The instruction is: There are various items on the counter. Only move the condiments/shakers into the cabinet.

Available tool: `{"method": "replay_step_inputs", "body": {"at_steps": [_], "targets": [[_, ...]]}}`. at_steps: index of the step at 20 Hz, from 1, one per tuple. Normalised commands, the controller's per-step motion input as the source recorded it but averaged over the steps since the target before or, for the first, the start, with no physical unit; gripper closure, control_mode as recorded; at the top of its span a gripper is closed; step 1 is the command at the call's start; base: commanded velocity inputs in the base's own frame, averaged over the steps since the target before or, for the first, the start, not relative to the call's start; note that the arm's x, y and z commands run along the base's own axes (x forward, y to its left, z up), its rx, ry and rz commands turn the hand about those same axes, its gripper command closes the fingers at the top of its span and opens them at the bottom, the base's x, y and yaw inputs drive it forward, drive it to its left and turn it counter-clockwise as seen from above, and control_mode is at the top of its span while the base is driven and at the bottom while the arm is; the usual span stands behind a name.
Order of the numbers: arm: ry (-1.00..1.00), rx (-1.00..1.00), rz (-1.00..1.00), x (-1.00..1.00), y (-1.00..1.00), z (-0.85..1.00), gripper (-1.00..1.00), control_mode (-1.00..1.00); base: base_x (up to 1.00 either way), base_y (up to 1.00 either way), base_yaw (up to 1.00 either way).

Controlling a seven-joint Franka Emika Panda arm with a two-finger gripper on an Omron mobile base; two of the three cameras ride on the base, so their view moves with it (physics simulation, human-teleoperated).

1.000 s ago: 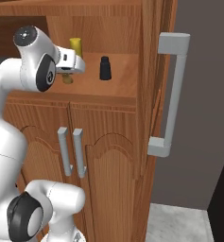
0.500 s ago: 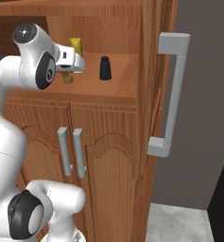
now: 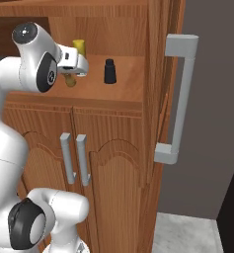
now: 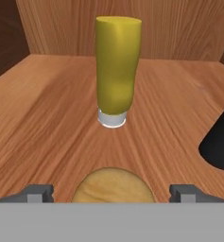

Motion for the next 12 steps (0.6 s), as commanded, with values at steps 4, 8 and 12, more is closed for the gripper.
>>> {"method": "replay_step_inputs", "body": {"at_steps": [4,8,12], "targets": [[-0.01,0.00,0.00,0.03,0.00,0.00,-1.00,-1.00,0.00,0.00,0.00],[-0.01,0.00,0.00,0.25,0.00,0.00,-1.00,-1.00,0.00,0.00,0.00],[-0.02,0.00,0.00,0.42,0.01,0.00,-1.00,-1.00,0.00,0.00,0.00]]}}
